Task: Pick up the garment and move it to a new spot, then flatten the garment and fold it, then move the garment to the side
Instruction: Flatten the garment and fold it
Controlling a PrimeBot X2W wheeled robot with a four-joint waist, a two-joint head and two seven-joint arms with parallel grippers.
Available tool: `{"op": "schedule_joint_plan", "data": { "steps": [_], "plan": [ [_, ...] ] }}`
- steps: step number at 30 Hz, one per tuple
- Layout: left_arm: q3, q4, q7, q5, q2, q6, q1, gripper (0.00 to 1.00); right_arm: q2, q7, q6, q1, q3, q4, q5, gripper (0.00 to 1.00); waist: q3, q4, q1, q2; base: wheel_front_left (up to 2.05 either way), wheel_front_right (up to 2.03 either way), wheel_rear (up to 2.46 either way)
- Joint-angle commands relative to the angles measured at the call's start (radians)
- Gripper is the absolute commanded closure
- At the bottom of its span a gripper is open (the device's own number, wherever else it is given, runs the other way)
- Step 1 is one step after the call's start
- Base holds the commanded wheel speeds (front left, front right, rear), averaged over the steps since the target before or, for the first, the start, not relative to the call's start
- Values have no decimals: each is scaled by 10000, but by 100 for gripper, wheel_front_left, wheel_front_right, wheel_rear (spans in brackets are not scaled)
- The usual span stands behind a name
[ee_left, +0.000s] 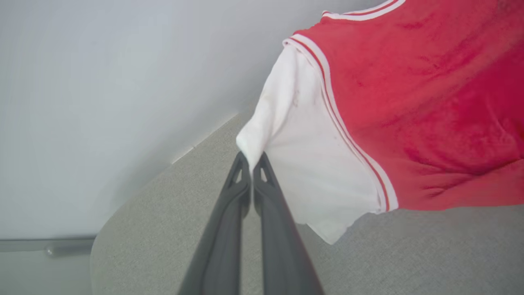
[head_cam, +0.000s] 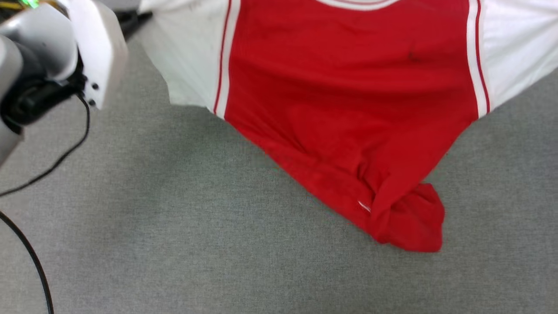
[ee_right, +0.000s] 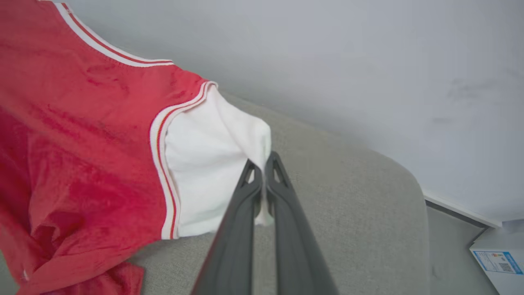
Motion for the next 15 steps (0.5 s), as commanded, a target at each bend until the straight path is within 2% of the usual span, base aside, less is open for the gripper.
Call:
{"op": "schedule_joint_plan", "data": {
  "steps": [1,6,15],
  "plan": [
    [133,-58,-206,107,10,-1,-265,100,-115,-300,-5,-239,86,-206,-20,100,-232,-33,0,0,0,0,0],
    [349,-78,-628,367,-138,46,-708,100,-235,-977,-7,-744,141,-415,-173,100,-363,-37,0,0,0,0,0],
    [810,695,-986,769,-800,151,-2130,100,126,-1669,-7,-2684,699,46,-1089,100,70,-32,0,0,0,0,0]
  ]
}}
